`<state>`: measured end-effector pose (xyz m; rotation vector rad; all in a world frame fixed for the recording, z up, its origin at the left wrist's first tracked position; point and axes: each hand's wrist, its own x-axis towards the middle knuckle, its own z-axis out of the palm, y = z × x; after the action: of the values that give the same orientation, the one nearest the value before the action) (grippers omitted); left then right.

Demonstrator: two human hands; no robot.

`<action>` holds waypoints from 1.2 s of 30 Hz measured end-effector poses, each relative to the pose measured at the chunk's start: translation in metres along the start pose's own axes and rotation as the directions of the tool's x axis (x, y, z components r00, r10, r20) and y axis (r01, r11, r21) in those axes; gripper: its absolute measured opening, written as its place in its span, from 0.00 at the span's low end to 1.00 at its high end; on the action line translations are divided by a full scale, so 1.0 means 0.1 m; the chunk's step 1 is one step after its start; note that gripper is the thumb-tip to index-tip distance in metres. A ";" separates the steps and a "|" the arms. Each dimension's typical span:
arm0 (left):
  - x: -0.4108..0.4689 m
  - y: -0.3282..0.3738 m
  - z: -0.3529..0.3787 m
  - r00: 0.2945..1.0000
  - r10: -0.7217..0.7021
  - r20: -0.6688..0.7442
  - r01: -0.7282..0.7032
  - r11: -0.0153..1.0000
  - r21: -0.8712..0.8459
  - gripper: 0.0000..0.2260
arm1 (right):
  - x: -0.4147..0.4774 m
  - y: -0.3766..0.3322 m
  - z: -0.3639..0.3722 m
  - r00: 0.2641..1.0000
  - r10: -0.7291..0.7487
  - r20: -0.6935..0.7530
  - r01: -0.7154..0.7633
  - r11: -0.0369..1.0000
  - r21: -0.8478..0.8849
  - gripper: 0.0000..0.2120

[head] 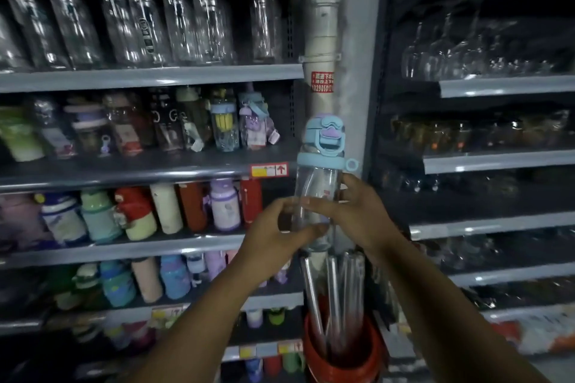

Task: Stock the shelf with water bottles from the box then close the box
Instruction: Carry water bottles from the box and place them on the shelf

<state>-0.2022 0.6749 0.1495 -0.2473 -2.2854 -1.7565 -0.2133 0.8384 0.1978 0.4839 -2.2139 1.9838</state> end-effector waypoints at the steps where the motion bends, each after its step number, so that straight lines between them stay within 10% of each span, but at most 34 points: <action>1: 0.23 -0.05 -0.01 1.000 -0.007 0.009 0.008 1.000 -0.003 0.23 | 0.24 0.08 0.00 1.000 0.008 0.009 -0.008 1.000 0.008 0.17; 18: 2.77 -0.80 -0.64 0.956 0.202 -0.213 -0.117 0.928 0.354 0.11 | 3.41 0.77 0.13 0.976 0.207 0.062 -0.215 0.957 0.194 0.16; 30: 3.20 -1.04 -0.93 0.949 0.315 -0.008 -0.242 0.744 0.622 0.14 | 4.00 1.15 0.58 0.999 0.015 -0.040 -0.008 0.985 0.175 0.22; 36: 3.19 -1.19 -1.10 0.908 0.362 -0.211 -0.174 0.783 0.598 0.04 | 4.15 1.30 0.66 0.984 -0.058 -0.171 0.068 0.996 0.052 0.31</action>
<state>-0.5304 0.5328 0.1605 -0.1529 -2.2671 -0.8381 -0.6379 0.7216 0.1939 0.3715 -2.0209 1.9813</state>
